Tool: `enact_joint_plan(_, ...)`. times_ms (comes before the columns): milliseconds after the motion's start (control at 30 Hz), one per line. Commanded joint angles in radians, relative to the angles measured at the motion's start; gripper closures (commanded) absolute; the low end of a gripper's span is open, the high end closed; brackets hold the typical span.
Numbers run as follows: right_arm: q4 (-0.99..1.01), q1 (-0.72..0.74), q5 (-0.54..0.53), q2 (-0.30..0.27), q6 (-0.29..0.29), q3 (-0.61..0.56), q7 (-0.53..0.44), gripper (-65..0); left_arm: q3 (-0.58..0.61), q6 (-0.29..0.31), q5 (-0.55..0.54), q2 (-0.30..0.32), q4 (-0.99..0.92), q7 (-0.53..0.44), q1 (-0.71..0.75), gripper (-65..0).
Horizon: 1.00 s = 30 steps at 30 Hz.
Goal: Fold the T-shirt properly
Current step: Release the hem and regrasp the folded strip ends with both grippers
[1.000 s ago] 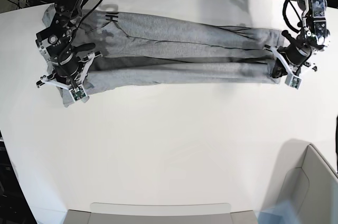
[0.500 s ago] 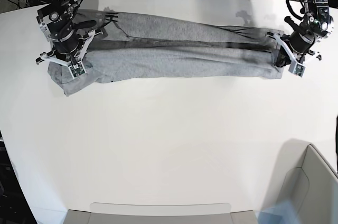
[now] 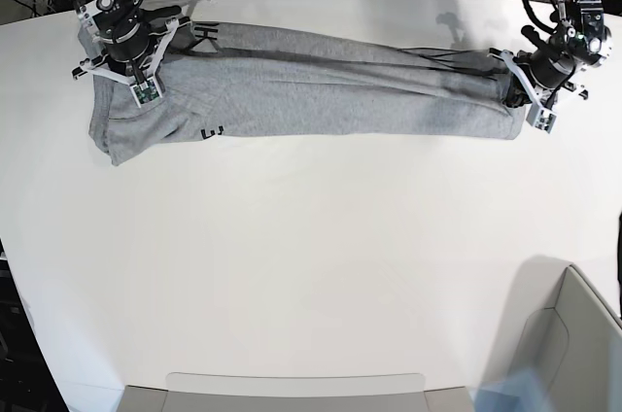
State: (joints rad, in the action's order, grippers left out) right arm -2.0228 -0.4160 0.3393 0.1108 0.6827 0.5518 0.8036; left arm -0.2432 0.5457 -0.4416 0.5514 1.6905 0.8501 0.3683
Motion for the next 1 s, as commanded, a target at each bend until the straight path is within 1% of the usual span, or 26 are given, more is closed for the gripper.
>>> enact_joint_plan(0,-0.022,0.001,0.002,-0.006,0.015,0.004,-0.011,0.0,-0.008,-0.009,0.002,0.020,0.003,-0.010,-0.004,0.0)
enact_joint_plan(133,-0.017,0.004,0.002,-0.006,0.015,0.001,-0.006,0.0,-0.015,-0.014,0.002,0.020,-0.014,-0.009,-0.004,0.0)
enact_joint_plan(167,-0.019,0.004,0.004,-0.006,0.015,0.001,-0.006,-1.6,-0.017,-0.014,0.002,0.020,-0.011,-0.009,-0.004,-3.0)
enact_joint_plan(233,-0.019,0.006,0.004,-0.006,0.015,0.003,-0.010,-8.9,-0.017,-0.014,0.002,0.019,0.001,-0.009,0.002,-14.4)
enact_joint_plan(300,-0.019,0.006,0.004,-0.010,0.015,0.004,-0.011,-16.2,-0.018,-0.008,0.000,0.019,0.027,-0.009,0.004,-22.5)
enact_joint_plan(333,-0.019,0.006,0.004,-0.010,0.015,0.004,-0.011,-19.4,-0.021,-0.008,0.000,0.019,0.046,-0.009,0.010,-24.8)
enact_joint_plan(367,-0.019,0.007,0.002,-0.012,0.015,0.004,-0.011,-22.7,-0.035,-0.006,-0.003,0.016,0.070,-0.015,0.028,-25.6)
enact_joint_plan(433,-0.019,0.010,-0.003,-0.012,0.015,0.004,-0.011,-27.2,-0.089,-0.005,-0.003,-0.014,0.139,-0.018,0.051,-25.9)
enact_joint_plan(467,-0.019,0.018,-0.003,-0.012,0.015,0.003,-0.011,-28.4,-0.124,-0.003,-0.004,-0.034,0.179,-0.010,0.054,-26.1)
enact_joint_plan(533,-0.017,0.022,0.001,-0.010,0.015,0.003,-0.011,-28.9,-0.183,0.034,-0.004,-0.075,0.233,-0.007,0.054,-28.7)
enact_joint_plan(600,-0.017,0.022,0.001,-0.010,0.015,0.001,-0.011,-28.9,-0.219,0.096,-0.004,-0.124,0.239,-0.007,0.053,-34.4)
enact_joint_plan(667,-0.016,0.022,0.001,-0.010,0.015,0.001,-0.011,-28.9,-0.239,0.124,0.002,-0.162,0.236,0.007,0.053,-40.2)
enact_joint_plan(700,-0.014,0.022,0.001,-0.012,0.015,0.001,-0.011,-28.9,-0.244,0.136,0.002,-0.172,0.236,0.034,0.053,-42.4)
enact_joint_plan(767,-0.014,0.022,0.002,-0.012,0.015,0.001,-0.011,-28.9,-0.239,0.147,0.000,-0.172,0.234,0.123,0.045,-43.5)
enact_joint_plan(867,-0.013,0.022,0.002,-0.012,0.015,0.001,-0.011,-28.9,-0.233,0.152,0.002,-0.172,0.190,0.239,-0.050,-43.6)
enact_joint_plan(967,-0.013,0.033,0.004,-0.012,0.015,0.000,-0.011,-28.8,-0.233,0.152,0.003,-0.169,0.072,0.266,-0.113,-43.6)
